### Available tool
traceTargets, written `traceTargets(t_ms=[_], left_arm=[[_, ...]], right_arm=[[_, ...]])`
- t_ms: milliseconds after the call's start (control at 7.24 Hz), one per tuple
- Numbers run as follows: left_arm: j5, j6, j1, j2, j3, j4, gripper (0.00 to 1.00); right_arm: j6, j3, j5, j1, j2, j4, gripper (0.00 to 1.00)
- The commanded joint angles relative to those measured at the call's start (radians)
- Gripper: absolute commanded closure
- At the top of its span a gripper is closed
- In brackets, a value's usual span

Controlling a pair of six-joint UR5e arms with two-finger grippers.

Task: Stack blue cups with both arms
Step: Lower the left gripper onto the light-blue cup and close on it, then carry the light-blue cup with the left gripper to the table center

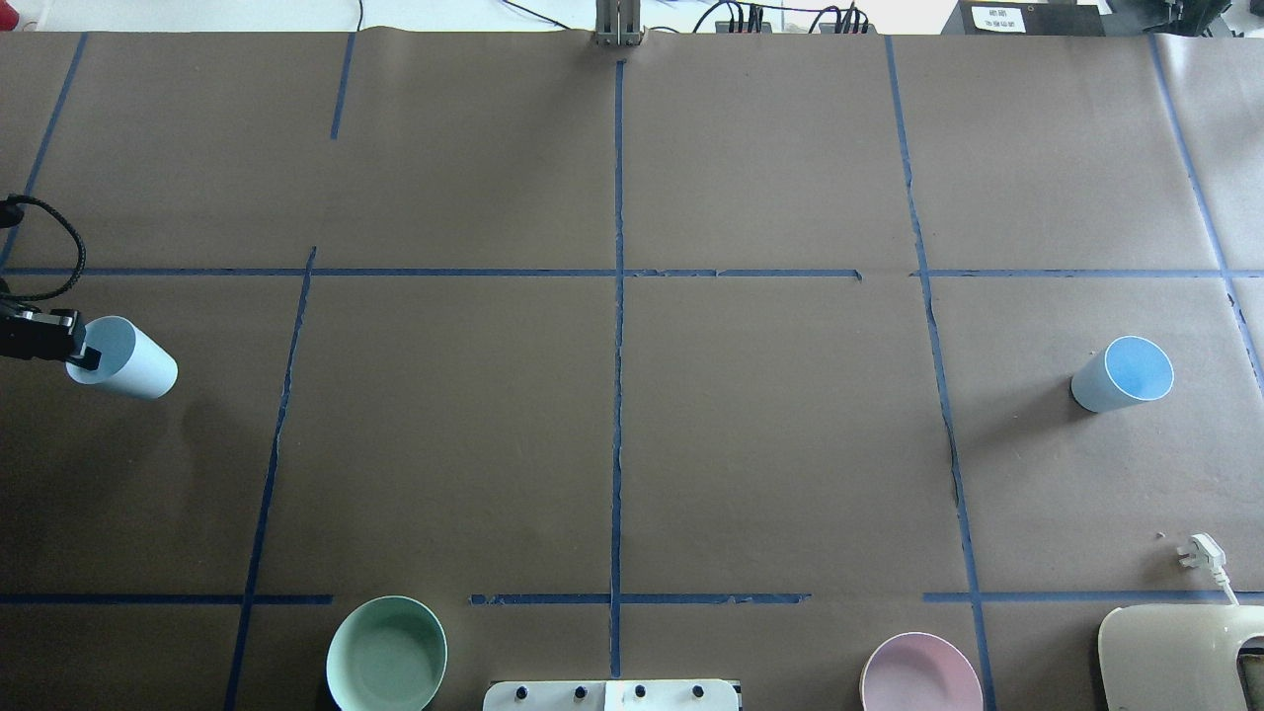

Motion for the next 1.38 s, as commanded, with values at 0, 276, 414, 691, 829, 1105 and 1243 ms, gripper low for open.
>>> traceTargets(t_ms=[0,276,414,691,829,1105,1243], left_arm=[[0.005,-0.014,0.003,-0.156,-0.182,0.382,1.00],[0.067,-0.241,0.122,-0.371,-0.189,0.498,1.00],[0.124,-0.382,0.252,-0.460,-0.169,0.498,1.00],[0.242,-0.597,0.404,-0.670,-0.027,0.487,1.00],[0.290,-0.630,0.451,-0.717,0.021,0.475,1.00],[0.350,-0.710,0.504,-0.763,0.174,0.274,1.00],[0.370,-0.719,0.511,-0.807,0.247,0.251,1.00]], right_arm=[[0.000,0.010,0.000,0.004,0.001,0.001,0.00],[0.002,0.016,0.000,0.004,0.000,0.001,0.00],[0.000,0.016,-0.001,0.004,0.000,0.001,0.00],[0.000,0.018,0.000,0.004,0.000,0.001,0.00],[0.000,0.018,0.000,0.004,0.000,0.001,0.00],[0.000,0.018,0.002,0.004,0.000,0.001,0.00],[0.000,0.021,0.000,0.004,0.000,0.001,0.00]])
